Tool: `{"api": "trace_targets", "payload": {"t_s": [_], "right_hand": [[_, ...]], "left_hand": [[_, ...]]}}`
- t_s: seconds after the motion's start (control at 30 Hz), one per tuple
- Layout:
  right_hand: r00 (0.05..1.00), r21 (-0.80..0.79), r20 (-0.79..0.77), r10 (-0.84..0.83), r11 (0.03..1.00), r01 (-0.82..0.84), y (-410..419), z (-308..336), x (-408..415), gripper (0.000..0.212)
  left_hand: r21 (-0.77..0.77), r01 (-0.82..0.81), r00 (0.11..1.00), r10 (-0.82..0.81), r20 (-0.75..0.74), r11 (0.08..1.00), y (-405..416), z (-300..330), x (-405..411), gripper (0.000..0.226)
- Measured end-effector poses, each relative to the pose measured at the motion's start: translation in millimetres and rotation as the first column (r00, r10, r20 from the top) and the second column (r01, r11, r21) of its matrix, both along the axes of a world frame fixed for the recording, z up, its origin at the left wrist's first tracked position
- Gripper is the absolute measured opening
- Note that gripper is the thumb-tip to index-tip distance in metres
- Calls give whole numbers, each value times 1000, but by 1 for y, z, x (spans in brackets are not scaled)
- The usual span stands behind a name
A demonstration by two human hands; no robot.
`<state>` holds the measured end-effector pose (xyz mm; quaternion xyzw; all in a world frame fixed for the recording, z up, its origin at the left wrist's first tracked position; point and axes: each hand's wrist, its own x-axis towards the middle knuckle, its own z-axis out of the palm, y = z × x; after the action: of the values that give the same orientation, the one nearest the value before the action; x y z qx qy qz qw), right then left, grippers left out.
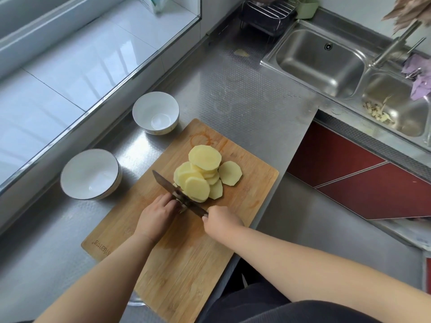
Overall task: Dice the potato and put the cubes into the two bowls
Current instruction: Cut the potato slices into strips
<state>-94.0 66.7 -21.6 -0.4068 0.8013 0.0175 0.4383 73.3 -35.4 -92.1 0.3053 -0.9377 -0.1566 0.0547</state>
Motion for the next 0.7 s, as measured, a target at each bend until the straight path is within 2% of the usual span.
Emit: {"api": "trace_targets", "payload": {"t_s": [0.1, 0.2, 0.4, 0.7], "right_hand": [[995, 0, 71, -65, 998, 66, -4, 1, -12, 31], [996, -34, 73, -49, 998, 52, 0, 3, -16, 29], [998, -122, -7, 65, 990, -65, 6, 12, -6, 30], [996, -67, -39, 81, 994, -84, 2, 6, 10, 29]], "left_hand": [[14, 1, 1000, -1, 19, 1000, -1, 0, 0, 29], [8, 17, 1000, -18, 24, 1000, -2, 3, 2, 31], [-49, 63, 998, -62, 19, 997, -3, 2, 6, 31], [-48, 45, 999, -45, 10, 998, -2, -3, 7, 32]]}}
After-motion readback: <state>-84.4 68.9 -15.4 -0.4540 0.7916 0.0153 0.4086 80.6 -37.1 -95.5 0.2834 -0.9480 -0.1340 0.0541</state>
